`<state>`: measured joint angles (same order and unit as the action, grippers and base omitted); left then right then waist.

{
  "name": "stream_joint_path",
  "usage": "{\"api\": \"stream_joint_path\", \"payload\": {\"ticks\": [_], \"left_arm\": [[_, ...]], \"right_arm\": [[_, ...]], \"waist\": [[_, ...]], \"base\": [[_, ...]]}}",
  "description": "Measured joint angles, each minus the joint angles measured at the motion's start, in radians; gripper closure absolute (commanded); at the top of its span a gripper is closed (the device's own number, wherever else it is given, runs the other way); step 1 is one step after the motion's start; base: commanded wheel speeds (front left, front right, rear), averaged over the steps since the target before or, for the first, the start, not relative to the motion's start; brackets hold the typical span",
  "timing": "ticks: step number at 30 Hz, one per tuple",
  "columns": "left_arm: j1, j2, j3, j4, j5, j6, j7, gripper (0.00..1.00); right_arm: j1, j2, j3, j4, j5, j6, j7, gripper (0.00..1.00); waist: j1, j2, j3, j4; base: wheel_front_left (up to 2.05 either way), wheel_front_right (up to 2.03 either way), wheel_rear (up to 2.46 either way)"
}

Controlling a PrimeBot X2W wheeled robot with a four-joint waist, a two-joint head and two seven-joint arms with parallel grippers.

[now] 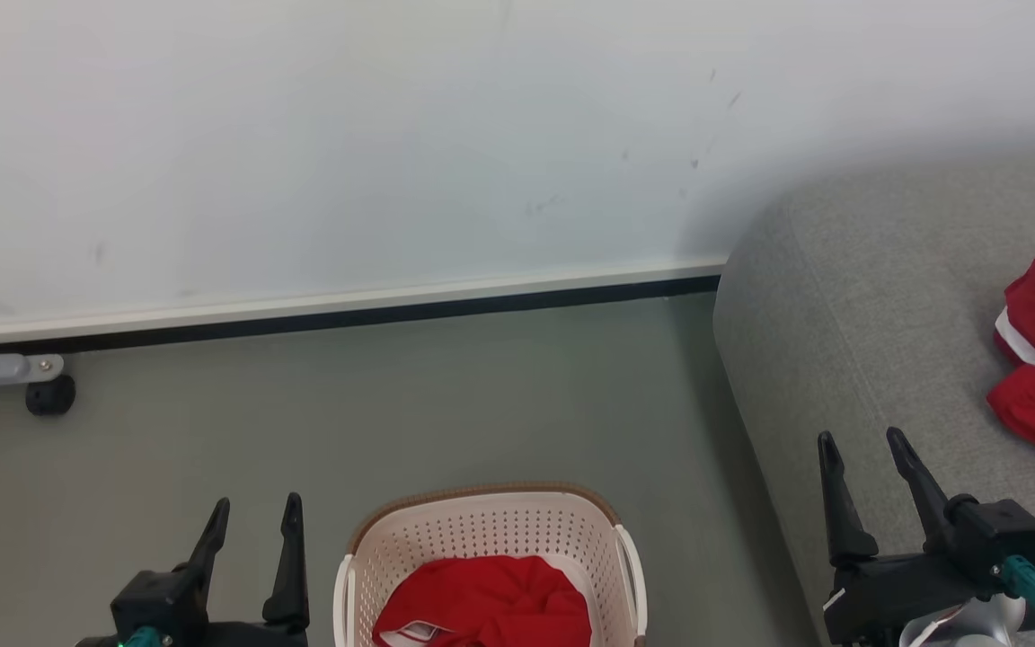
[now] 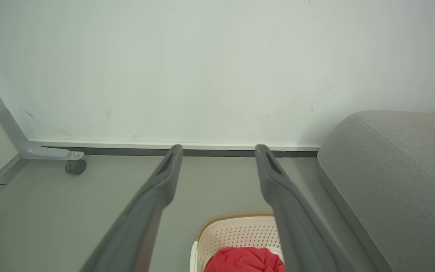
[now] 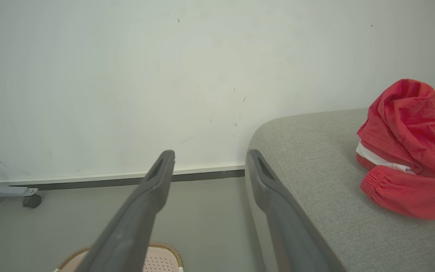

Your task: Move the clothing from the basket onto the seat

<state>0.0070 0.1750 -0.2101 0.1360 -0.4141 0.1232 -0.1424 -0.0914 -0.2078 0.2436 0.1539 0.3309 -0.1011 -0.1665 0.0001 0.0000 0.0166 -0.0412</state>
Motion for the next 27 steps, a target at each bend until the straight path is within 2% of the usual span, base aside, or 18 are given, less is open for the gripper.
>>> {"api": "stream_joint_path", "payload": {"ticks": [12, 27], "left_arm": [[-0.11, -0.015, -0.012, 0.031, 0.011, 0.0, 0.009, 0.0], [-0.298, -0.048, -0.065, 0.173, 0.045, -0.019, 0.035, 0.0]], "right_arm": [[-0.073, -0.012, -0.001, -0.122, -0.023, -0.002, 0.024, 0.0], [-0.21, -0.007, 0.015, -0.252, -0.034, -0.004, 0.042, 0.0]], "waist": [[0.0001, 0.0, 0.123, -0.007], [0.0002, 0.0001, 0.347, -0.058]], "base": [[0.0, 0.0, 0.0], [0.0, 0.0, 0.0]]}}
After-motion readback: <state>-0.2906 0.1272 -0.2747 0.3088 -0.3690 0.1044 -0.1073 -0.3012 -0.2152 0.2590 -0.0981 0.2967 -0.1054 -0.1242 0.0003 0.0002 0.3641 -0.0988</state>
